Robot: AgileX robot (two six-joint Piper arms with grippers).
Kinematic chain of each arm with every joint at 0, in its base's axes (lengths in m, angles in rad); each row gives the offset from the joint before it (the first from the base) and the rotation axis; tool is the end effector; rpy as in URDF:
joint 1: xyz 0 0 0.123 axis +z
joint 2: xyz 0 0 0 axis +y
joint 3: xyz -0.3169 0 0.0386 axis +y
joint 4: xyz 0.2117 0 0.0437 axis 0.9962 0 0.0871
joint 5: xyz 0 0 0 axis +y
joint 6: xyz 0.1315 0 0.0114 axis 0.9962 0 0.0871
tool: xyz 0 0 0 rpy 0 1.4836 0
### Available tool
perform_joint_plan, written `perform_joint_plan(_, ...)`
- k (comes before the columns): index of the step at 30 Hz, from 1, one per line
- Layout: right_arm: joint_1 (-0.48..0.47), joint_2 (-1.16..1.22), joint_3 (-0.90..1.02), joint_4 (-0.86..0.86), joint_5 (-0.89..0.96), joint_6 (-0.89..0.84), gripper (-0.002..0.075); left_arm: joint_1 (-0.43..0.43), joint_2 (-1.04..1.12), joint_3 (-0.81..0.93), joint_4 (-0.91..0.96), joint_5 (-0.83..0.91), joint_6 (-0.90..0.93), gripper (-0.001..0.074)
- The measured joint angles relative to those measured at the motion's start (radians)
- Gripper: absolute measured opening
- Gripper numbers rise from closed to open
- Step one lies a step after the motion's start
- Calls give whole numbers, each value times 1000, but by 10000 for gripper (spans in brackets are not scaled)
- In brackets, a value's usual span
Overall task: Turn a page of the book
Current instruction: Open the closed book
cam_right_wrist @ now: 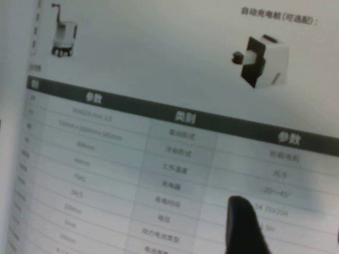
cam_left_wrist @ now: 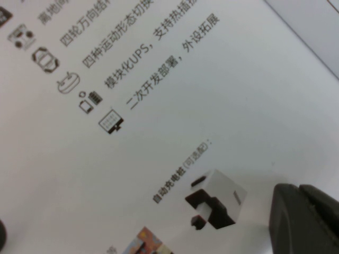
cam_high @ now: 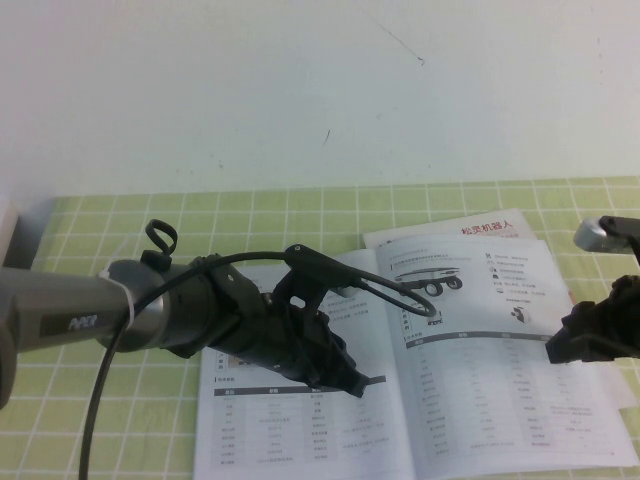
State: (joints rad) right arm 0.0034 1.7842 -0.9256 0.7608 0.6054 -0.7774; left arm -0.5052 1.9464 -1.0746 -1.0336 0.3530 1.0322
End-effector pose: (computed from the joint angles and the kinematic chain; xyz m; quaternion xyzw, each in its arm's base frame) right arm 0.3159 0.0529 0.1782 -0.0896 0.9625 0.1882 0.1738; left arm 0.3248 -0.2245 0.1657 0.2912 0.8996 -0.2086 0.2498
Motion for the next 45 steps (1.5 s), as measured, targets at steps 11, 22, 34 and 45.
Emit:
perform_joint_plan(11, 0, 18, 0, -126, 0, 74, 364, 0, 0, 0, 0, 0, 0, -4)
perform_joint_plan(22, 0, 25, 0, -148, -13, 105, 364, 0, 0, 0, 0, 0, 0, -4)
perform_joint_plan(34, -2, 56, -4, -110, -16, 113, 364, 0, 0, 0, 1, 0, -5, -4)
perform_joint_plan(45, -4, 58, -4, -25, -16, 84, 364, 0, 0, 0, 4, 0, -5, -4)
